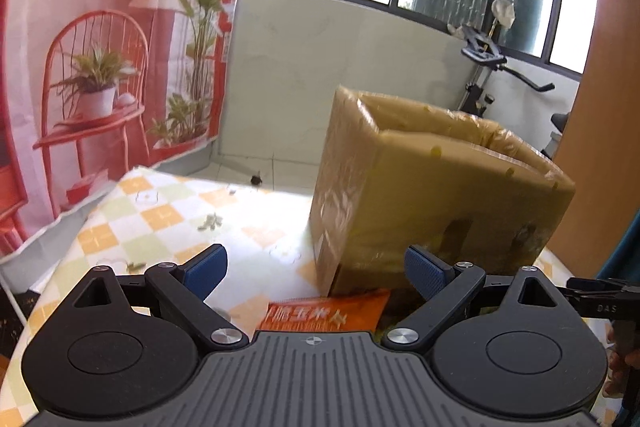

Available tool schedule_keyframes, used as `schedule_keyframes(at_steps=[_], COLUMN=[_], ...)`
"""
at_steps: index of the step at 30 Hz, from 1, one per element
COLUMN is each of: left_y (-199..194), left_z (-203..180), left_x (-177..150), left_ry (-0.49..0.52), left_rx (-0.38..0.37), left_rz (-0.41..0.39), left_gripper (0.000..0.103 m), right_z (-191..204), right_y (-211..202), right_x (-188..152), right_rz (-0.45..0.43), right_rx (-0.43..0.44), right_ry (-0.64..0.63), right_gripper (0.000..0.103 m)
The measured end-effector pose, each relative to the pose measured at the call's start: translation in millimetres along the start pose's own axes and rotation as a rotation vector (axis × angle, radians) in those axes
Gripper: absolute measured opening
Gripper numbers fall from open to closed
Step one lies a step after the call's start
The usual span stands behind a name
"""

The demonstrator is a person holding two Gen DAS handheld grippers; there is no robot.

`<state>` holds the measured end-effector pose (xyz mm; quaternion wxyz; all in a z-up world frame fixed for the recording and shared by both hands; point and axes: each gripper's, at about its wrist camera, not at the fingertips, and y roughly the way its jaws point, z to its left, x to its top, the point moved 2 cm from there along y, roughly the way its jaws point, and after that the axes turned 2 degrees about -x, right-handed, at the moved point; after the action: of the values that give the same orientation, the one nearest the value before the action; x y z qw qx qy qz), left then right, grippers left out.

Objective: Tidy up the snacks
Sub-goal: 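Grasp the orange corn snack bag with left tool while right grasps green bag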

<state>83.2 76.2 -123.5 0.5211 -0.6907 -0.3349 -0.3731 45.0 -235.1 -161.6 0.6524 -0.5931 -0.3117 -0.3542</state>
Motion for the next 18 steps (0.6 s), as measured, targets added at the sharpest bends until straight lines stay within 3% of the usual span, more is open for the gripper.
schedule_keyframes(at_steps=[7,18], left_y=[5.3,24.2], left_z=[11.0,4.9], left_x=[-12.8,-31.8], left_ry=[-0.052,-0.032], left_rx=[0.007,-0.011], left_rz=[0.032,0.099], left_gripper=[0.097,0.097], right_z=[-1.6,-2.3], right_y=[24.2,36.6], right_x=[-18.1,-29.0], right_rz=[0.082,0.132], right_rx=[0.024,0.046], right_ry=[0.038,0.078], right_gripper=[0.09,0.091])
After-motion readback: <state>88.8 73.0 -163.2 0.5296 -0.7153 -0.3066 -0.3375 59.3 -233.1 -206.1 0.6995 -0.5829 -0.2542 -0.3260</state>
